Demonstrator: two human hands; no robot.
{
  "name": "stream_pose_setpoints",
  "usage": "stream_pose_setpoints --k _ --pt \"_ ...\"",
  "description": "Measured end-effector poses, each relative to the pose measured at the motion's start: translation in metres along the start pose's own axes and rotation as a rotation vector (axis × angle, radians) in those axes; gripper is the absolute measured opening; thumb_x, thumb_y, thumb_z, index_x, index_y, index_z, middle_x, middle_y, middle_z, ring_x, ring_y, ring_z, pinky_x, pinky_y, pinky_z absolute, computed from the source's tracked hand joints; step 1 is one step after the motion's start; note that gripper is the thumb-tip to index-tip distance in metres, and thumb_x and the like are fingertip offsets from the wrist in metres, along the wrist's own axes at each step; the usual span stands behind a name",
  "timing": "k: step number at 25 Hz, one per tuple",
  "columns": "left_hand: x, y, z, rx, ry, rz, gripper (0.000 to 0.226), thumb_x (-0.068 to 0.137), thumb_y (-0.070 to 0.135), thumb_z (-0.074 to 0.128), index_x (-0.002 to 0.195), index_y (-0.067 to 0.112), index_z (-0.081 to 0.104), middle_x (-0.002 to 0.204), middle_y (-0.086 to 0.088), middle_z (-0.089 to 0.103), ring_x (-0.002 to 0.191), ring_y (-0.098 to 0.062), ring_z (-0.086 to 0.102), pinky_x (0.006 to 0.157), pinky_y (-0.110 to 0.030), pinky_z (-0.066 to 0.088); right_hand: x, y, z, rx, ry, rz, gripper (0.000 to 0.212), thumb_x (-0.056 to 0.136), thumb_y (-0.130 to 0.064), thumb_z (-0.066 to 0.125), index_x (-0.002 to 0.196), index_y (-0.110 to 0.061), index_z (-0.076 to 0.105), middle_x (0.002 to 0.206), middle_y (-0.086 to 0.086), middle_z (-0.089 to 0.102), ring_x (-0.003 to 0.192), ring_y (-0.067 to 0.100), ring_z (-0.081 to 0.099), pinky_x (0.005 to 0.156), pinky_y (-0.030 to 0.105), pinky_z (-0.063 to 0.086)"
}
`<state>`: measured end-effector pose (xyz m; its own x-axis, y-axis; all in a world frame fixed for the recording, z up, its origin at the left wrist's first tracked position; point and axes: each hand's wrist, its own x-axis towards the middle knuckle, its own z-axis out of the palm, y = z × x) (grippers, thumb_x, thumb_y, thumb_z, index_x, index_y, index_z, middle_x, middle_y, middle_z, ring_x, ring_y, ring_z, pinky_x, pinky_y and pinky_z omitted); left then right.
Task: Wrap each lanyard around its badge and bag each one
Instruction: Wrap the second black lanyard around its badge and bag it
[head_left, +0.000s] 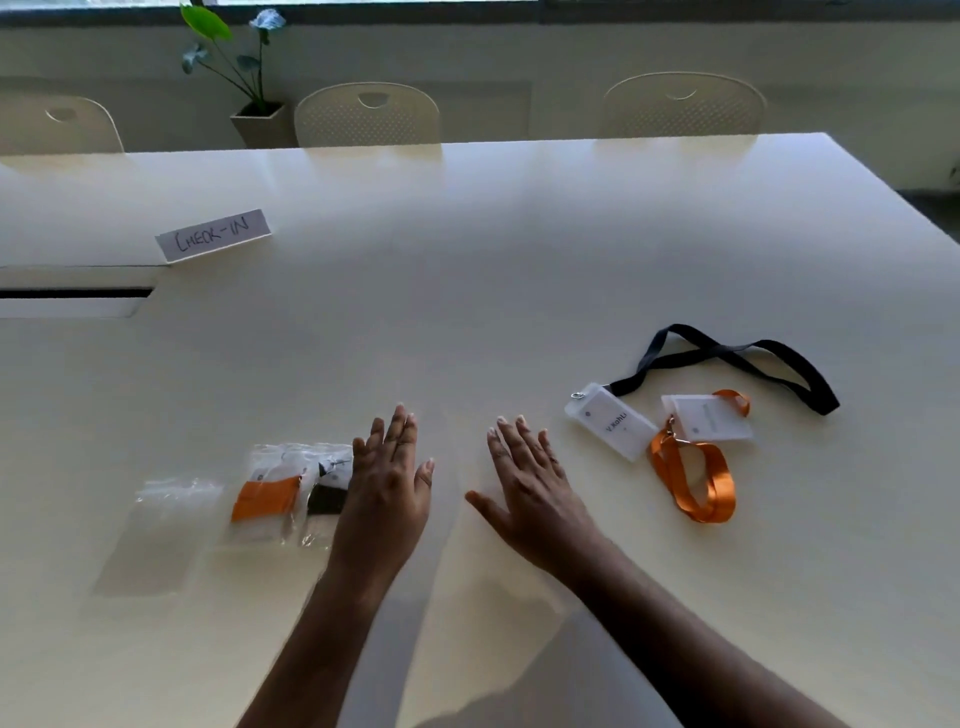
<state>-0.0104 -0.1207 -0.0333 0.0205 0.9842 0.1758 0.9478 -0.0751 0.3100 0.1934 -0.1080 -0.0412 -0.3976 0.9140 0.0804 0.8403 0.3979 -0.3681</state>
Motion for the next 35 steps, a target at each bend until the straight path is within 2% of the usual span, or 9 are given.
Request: stream_pose_setpoints --k 7,17,19,21,23,26,28,31,35 --pt "0.021 0.066 0.031 -0.06 -0.077 0.039 0.062 0.104 0.032 0.044 0.159 0.006 0.032 0.169 -0.011 0.025 0.158 -0.031 0.021 0.127 -0.041 0.007 -0.015 0.077 -0.038 -0.19 0.099 0.071 0.078 0.095 -0.05 0.057 0.154 -0.003 0.042 0.16 0.019 0.044 0.154 0.033 0.036 0.13 0.052 0.014" --pt "0.032 0.134 0.046 -0.227 -0.135 0.05 0.062 0.109 0.033 0.045 0.163 0.012 0.023 0.173 -0.003 0.015 0.161 -0.019 0.007 0.124 -0.026 -0.007 -0.015 0.134 -0.058 -0.217 0.197 0.139 0.069 0.088 -0.039 0.075 0.145 -0.007 0.051 0.139 0.017 0.064 0.128 0.034 0.064 0.125 0.064 0.015" --pt "0.032 0.141 0.043 -0.267 -0.147 0.04 0.058 0.108 0.033 0.048 0.161 0.014 0.032 0.17 -0.002 0.025 0.16 -0.02 0.016 0.125 -0.025 0.002 -0.015 0.134 -0.059 -0.218 0.204 0.107 0.068 0.09 -0.038 0.073 0.145 -0.005 0.05 0.138 0.017 0.064 0.126 0.034 0.065 0.125 0.064 0.018" --pt "0.028 0.148 0.039 -0.248 -0.088 0.055 0.047 0.106 0.034 0.053 0.15 0.017 0.052 0.158 -0.001 0.049 0.151 -0.022 0.038 0.123 -0.029 0.025 -0.017 0.13 -0.064 -0.164 0.217 0.082 0.069 0.093 -0.037 0.07 0.148 -0.005 0.045 0.142 0.015 0.06 0.128 0.034 0.063 0.126 0.063 0.015" --pt "0.023 0.157 0.032 -0.256 0.021 -0.012 0.029 0.104 0.039 0.056 0.124 0.024 0.071 0.125 0.005 0.073 0.121 -0.018 0.062 0.101 -0.032 0.05 -0.02 0.124 -0.073 -0.054 0.235 0.07 0.07 0.094 -0.038 0.069 0.15 -0.01 0.037 0.146 0.011 0.055 0.131 0.031 0.06 0.128 0.06 0.01" --pt "0.02 0.173 0.02 -0.63 -0.101 -0.227 0.032 0.103 0.051 0.053 0.099 0.026 0.073 0.094 0.011 0.076 0.089 -0.003 0.07 0.074 -0.027 0.053 -0.025 0.111 -0.086 0.1 0.294 0.055 0.076 0.091 -0.045 0.069 0.15 -0.015 0.031 0.145 0.007 0.055 0.132 0.026 0.059 0.126 0.062 0.015" --pt "0.02 0.184 0.016 -1.034 -0.246 -0.346 0.032 0.103 0.047 0.055 0.105 0.02 0.073 0.101 0.005 0.079 0.097 -0.007 0.073 0.084 -0.03 0.057 -0.029 0.1 -0.094 0.128 0.334 0.042 0.08 0.09 -0.052 0.067 0.151 -0.015 0.03 0.14 0.008 0.059 0.127 0.028 0.062 0.123 0.064 0.026" --pt "0.02 0.191 0.012 -1.445 -0.258 -0.513 0.032 0.102 0.031 0.061 0.126 0.011 0.065 0.111 -0.008 0.078 0.111 -0.023 0.074 0.099 -0.043 0.059 -0.034 0.087 -0.102 0.128 0.378 0.011 0.084 0.086 -0.054 0.069 0.151 -0.018 0.031 0.136 0.01 0.06 0.127 0.03 0.06 0.122 0.055 0.033" --pt "0.023 0.182 0.004 -1.462 -0.158 -0.513 0.03 0.102 0.02 0.061 0.132 0.013 0.061 0.113 -0.013 0.075 0.111 -0.027 0.073 0.095 -0.049 0.061 -0.036 0.084 -0.105 0.291 0.233 -0.049 0.086 0.089 -0.056 0.072 0.153 -0.027 0.023 0.151 0.004 0.042 0.129 0.014 0.05 0.109 0.023 0.039"
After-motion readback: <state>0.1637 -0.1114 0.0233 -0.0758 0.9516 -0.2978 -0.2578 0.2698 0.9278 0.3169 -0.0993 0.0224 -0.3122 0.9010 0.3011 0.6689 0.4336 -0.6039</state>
